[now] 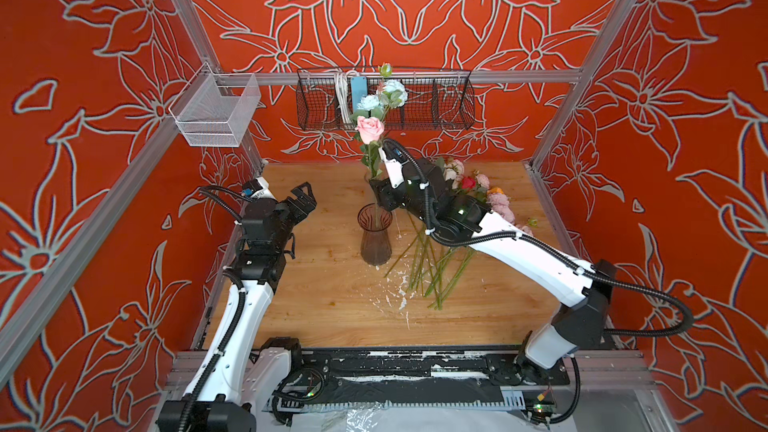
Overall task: Arrange the flowers into the vase
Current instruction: 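Carry the pink rose over the pink vase with the right gripper and lower it, then open the right gripper and draw it back toward the flower pile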
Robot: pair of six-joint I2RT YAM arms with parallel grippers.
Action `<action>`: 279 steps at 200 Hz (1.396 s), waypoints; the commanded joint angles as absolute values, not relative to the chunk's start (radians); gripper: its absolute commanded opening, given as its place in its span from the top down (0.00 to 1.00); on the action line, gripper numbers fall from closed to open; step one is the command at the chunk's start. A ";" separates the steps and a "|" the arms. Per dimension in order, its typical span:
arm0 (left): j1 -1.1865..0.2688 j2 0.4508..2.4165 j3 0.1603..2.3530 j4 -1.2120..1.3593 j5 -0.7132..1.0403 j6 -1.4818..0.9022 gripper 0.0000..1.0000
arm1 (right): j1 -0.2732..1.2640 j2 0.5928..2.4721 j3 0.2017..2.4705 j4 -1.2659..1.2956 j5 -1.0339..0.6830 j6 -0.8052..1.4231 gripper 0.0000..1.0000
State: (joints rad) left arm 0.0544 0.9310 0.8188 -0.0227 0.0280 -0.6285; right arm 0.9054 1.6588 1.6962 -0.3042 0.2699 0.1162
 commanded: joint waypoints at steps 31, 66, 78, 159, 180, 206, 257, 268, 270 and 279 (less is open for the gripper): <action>0.067 0.940 0.844 -0.035 0.053 -0.633 0.02 | 0.913 1.759 1.815 -0.612 0.160 0.099 0.27; 0.069 0.935 0.843 -0.033 0.057 -0.635 0.02 | 0.911 1.732 1.782 -0.609 0.160 0.123 0.27; 0.070 0.937 0.843 -0.033 0.057 -0.636 0.02 | 0.912 1.719 1.785 -0.615 0.162 0.124 0.27; 0.075 0.920 0.844 -0.039 0.064 -0.656 0.02 | 0.906 1.418 1.540 -0.471 0.273 0.197 0.34; 0.075 0.922 0.851 -0.044 0.118 -0.688 0.01 | 0.889 1.226 1.348 -0.394 0.357 0.253 0.35; 0.075 0.926 0.840 0.021 0.232 -0.743 0.05 | 0.759 1.003 1.131 -0.428 0.382 0.379 0.41; 0.073 0.977 0.798 0.309 0.549 -0.850 0.06 | 0.364 0.881 0.795 -0.380 0.089 0.668 0.59; 0.073 0.980 0.796 0.359 0.600 -0.864 0.06 | 0.307 0.911 0.741 -0.309 -0.003 0.735 0.62; 0.072 0.979 0.795 0.366 0.609 -0.865 0.06 | 0.298 0.919 0.732 -0.296 -0.016 0.744 0.62; 0.071 1.017 0.799 0.394 0.649 -0.865 0.05 | 0.269 0.957 0.700 -0.237 -0.066 0.793 0.64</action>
